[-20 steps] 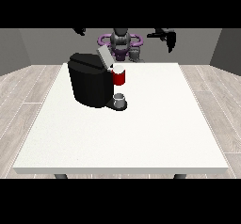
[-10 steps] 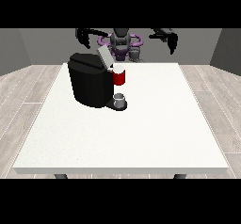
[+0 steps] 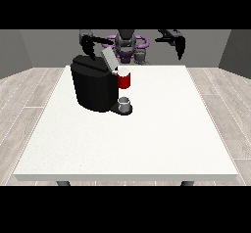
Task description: Insert the coffee pod into the coffee machine and close the lid
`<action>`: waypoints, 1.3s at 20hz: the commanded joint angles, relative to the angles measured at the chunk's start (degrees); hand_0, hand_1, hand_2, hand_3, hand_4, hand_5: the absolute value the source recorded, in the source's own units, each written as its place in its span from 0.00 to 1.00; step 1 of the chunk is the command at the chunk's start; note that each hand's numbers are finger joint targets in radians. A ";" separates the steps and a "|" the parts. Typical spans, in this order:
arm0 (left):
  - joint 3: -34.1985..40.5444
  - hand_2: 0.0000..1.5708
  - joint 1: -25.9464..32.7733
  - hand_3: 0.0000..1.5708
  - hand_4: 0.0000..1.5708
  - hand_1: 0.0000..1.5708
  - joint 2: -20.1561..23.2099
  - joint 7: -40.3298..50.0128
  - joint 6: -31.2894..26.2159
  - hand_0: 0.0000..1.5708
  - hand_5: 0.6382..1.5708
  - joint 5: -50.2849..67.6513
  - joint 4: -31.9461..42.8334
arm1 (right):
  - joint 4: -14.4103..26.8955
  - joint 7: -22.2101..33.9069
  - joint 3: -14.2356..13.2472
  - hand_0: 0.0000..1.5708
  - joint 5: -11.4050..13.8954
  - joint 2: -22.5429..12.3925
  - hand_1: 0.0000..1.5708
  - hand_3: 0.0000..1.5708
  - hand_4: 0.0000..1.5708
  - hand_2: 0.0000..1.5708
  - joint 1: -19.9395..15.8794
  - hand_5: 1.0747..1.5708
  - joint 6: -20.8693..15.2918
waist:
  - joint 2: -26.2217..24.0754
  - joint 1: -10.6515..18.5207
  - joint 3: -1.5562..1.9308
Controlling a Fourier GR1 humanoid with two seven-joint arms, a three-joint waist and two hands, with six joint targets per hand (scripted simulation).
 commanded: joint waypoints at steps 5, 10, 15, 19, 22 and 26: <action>3.20 0.00 -1.23 0.00 0.00 0.00 4.64 -0.40 -0.14 0.00 1.00 3.83 -0.93 | 2.55 0.54 2.60 0.00 2.86 1.53 0.00 0.00 0.00 0.00 -4.92 1.00 -0.03 | 2.89 -2.26 -0.02; -2.38 0.00 5.45 0.00 0.08 0.00 0.10 1.67 2.93 0.00 1.00 2.41 -6.43 | 5.62 1.05 1.63 0.00 3.66 0.97 0.00 0.00 0.00 0.00 -5.10 1.00 0.19 | 0.10 -1.07 -0.01; -2.61 0.00 2.25 0.00 0.00 0.00 2.62 0.01 1.86 0.00 1.00 2.11 -7.12 | 10.75 -5.19 -0.60 0.00 4.16 -0.32 0.00 0.00 0.00 0.00 -9.59 1.00 0.08 | 5.83 1.42 0.00; -0.04 0.00 -0.49 0.00 0.00 0.00 3.71 -1.00 3.58 0.00 1.00 3.15 -3.70 | 10.12 -5.20 1.07 0.00 4.76 1.33 0.00 0.00 0.00 0.00 -10.17 1.00 0.40 | 7.46 -0.63 -0.01; -0.04 0.00 2.29 0.00 0.00 0.00 5.40 -1.88 2.03 0.00 1.00 3.40 -2.56 | 9.61 -3.67 1.66 0.00 5.04 1.46 0.00 0.00 0.00 0.00 -10.16 1.00 1.19 | 4.65 -1.26 -0.01; -2.68 0.00 3.80 0.00 0.02 0.00 3.02 1.12 2.45 0.00 1.00 3.98 -6.74 | 12.65 -4.54 -0.34 0.00 5.11 -0.15 0.00 0.00 0.05 0.00 -11.83 1.00 0.74 | 4.20 1.79 0.00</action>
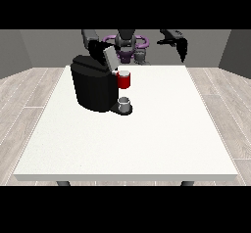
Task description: Insert the coffee pod into the coffee machine and close the lid
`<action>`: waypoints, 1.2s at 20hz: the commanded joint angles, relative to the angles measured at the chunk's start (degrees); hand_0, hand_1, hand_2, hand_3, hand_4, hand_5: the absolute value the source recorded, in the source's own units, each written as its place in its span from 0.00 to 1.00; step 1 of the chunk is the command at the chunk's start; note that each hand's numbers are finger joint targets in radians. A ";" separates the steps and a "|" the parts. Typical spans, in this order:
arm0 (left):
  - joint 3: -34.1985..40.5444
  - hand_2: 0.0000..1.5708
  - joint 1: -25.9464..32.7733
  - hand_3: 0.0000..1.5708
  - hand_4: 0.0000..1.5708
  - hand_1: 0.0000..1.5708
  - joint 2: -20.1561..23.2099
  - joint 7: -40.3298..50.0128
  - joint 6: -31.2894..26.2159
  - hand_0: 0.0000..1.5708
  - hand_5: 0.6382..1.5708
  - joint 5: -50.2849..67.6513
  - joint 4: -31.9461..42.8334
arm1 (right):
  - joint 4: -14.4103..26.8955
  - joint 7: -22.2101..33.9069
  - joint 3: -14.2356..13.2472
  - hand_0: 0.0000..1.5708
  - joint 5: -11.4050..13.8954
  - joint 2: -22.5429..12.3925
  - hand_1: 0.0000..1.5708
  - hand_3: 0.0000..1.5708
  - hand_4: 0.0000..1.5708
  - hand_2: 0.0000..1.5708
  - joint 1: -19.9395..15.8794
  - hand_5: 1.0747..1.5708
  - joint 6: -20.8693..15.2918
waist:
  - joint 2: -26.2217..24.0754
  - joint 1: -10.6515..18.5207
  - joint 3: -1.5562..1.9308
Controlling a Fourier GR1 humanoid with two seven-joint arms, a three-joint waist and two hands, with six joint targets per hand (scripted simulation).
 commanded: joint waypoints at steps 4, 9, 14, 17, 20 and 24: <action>0.33 0.00 -0.93 0.00 0.12 0.00 1.20 -0.04 0.66 0.00 1.00 0.21 1.81 | 1.93 4.42 1.11 0.00 1.90 0.27 0.00 0.00 0.14 0.00 -6.62 1.00 -0.09 | 1.30 0.63 0.11; 1.72 0.00 -3.17 0.00 0.09 0.00 1.69 -1.63 1.03 0.00 1.00 1.68 2.86 | 1.92 3.08 2.37 0.00 4.27 0.63 0.00 0.00 0.11 0.00 -9.93 1.00 -0.51 | 2.94 0.59 0.11; -0.86 0.00 -1.94 0.00 0.00 0.00 0.85 -1.71 0.58 0.00 1.00 1.16 0.50 | 4.96 2.47 1.79 0.00 6.27 -0.08 0.00 0.00 0.07 0.00 -11.87 1.00 -1.22 | 2.86 2.39 0.12; -1.69 0.00 -1.90 0.00 0.12 0.00 1.06 -1.80 -0.39 0.00 1.00 1.54 -0.62 | 5.22 1.22 2.76 0.00 7.05 2.01 0.00 0.00 0.05 0.00 -10.67 1.00 -2.12 | 1.60 1.91 0.12; -3.52 0.00 -2.17 0.00 0.12 0.00 -1.25 -1.19 2.70 0.00 1.00 -0.45 -2.40 | 4.50 -1.33 5.17 0.00 8.10 6.13 0.00 0.00 0.02 0.00 -7.84 1.00 -4.06 | -0.24 1.71 0.13; -2.10 0.00 2.07 0.00 0.16 0.00 -2.06 -9.06 3.02 0.00 1.00 -0.98 4.40 | -2.08 -0.99 9.34 0.00 2.69 7.95 0.00 0.00 0.16 0.00 -3.89 1.00 1.41 | -3.74 -3.66 0.10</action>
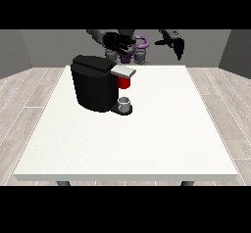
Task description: Insert the coffee pod into the coffee machine and close the lid
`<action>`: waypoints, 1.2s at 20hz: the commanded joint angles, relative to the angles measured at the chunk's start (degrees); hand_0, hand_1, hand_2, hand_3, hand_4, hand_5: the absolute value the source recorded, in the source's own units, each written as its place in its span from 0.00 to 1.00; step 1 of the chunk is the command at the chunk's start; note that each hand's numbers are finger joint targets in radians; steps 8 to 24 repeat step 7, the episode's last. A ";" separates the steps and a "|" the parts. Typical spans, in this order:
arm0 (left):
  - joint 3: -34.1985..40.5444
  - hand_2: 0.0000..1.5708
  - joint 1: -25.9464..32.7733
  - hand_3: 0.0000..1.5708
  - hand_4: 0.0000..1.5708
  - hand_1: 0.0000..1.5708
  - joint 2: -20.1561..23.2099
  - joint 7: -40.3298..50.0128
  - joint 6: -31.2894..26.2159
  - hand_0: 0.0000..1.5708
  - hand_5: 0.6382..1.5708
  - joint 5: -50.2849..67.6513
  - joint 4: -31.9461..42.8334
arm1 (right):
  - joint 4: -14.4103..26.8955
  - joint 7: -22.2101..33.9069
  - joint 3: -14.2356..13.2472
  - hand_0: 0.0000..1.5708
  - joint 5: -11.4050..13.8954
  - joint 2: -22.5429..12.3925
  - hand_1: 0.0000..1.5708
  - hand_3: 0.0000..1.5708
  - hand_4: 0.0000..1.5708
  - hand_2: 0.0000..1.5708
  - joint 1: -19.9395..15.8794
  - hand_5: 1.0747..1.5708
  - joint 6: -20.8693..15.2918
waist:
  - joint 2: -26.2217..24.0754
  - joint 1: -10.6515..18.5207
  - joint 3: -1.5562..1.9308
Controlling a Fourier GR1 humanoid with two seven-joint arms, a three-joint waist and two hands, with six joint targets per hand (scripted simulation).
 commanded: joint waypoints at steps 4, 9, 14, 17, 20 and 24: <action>-0.28 0.00 3.80 0.00 0.12 0.00 -1.26 -2.27 0.89 0.00 1.00 -0.10 0.78 | -5.04 -6.96 3.09 0.00 -8.21 2.07 0.00 0.00 0.18 0.00 12.92 1.00 0.79 | -4.32 -3.04 0.02; -0.08 0.00 5.04 0.00 0.12 0.00 -0.96 -1.11 1.27 0.00 1.00 -0.47 2.39 | -8.20 -7.76 9.66 0.00 -11.21 2.10 0.00 0.00 0.10 0.00 22.87 1.00 -3.51 | -8.58 -5.23 0.03; -0.08 0.00 5.04 0.00 0.12 0.00 -0.96 -1.11 1.27 0.00 1.00 -0.47 2.39 | -8.20 -7.76 9.66 0.00 -11.21 2.10 0.00 0.00 0.10 0.00 22.87 1.00 -3.51 | -8.58 -5.23 0.03; -0.08 0.00 5.04 0.00 0.12 0.00 -0.96 -1.11 1.27 0.00 1.00 -0.47 2.39 | -8.20 -7.76 9.66 0.00 -11.21 2.10 0.00 0.00 0.10 0.00 22.87 1.00 -3.51 | -8.58 -5.23 0.03; -0.08 0.00 5.04 0.00 0.12 0.00 -0.96 -1.11 1.27 0.00 1.00 -0.47 2.39 | -8.20 -7.76 9.66 0.00 -11.21 2.10 0.00 0.00 0.10 0.00 22.87 1.00 -3.51 | -8.58 -5.23 0.03; -0.08 0.00 5.04 0.00 0.12 0.00 -0.96 -1.11 1.27 0.00 1.00 -0.47 2.39 | -8.20 -7.76 9.66 0.00 -11.21 2.10 0.00 0.00 0.10 0.00 22.87 1.00 -3.51 | -8.58 -5.23 0.03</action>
